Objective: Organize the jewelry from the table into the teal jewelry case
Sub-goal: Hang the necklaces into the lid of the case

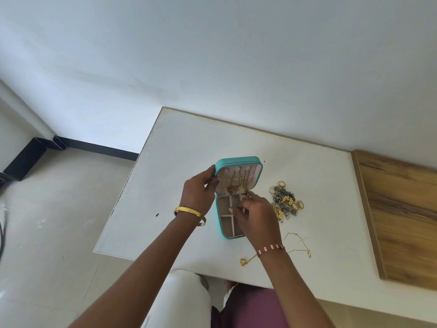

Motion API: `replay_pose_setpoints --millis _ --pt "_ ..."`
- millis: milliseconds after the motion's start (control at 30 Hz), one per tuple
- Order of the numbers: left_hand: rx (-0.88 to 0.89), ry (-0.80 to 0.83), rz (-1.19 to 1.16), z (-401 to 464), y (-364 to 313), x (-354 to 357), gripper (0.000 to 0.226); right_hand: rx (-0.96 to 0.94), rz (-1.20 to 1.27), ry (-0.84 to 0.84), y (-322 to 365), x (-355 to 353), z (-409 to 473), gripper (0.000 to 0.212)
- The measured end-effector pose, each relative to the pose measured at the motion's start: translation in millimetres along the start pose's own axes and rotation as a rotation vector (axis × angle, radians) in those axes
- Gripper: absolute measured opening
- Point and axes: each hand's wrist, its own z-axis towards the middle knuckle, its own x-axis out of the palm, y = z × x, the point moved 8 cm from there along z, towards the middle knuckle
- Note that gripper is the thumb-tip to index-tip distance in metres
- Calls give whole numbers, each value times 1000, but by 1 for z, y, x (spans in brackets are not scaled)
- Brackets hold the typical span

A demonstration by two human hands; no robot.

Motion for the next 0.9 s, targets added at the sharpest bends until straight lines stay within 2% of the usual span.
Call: replay_pose_setpoints --millis 67,233,733,900 --pt "-3 -5 3 -1 0 0 38 35 -10 -35 -4 -2 -11 29" --pt "-10 -9 -11 -6 -1 3 41 72 -75 140 -4 17 -22 30" --pt "-50 -53 -53 -5 13 11 45 -72 -252 213 9 23 -17 24" --pt "-36 -53 -28 -6 8 11 44 0 -169 223 1 22 -18 22"
